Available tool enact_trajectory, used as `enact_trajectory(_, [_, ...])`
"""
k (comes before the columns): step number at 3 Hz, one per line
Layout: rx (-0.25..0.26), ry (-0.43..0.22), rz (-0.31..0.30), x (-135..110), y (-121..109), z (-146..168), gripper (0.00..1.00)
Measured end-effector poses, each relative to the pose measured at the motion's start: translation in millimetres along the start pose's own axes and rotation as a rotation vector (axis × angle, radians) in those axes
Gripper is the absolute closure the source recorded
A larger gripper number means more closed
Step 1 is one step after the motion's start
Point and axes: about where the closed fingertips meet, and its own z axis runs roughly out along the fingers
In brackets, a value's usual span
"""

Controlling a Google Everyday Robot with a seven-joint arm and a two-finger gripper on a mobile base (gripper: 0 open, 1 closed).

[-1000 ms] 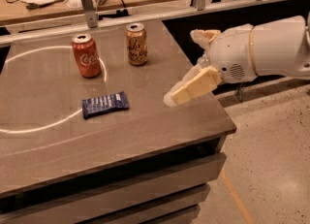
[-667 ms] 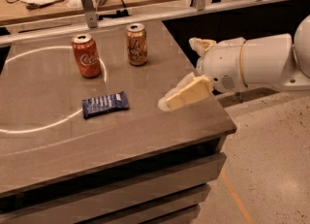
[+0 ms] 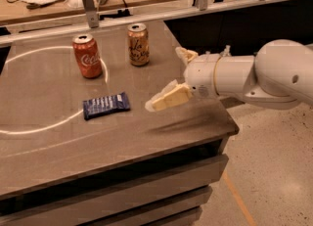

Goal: Knock coke can over

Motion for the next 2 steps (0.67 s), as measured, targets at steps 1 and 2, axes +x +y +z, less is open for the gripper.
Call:
enact_trajectory(1, [-0.040, -0.061, 0.005, -3.7, 0.0, 30.9, 0.00])
enact_trajectory(2, [-0.073, -0.121, 0.021, -20.6, 1.2, 61.6, 0.00])
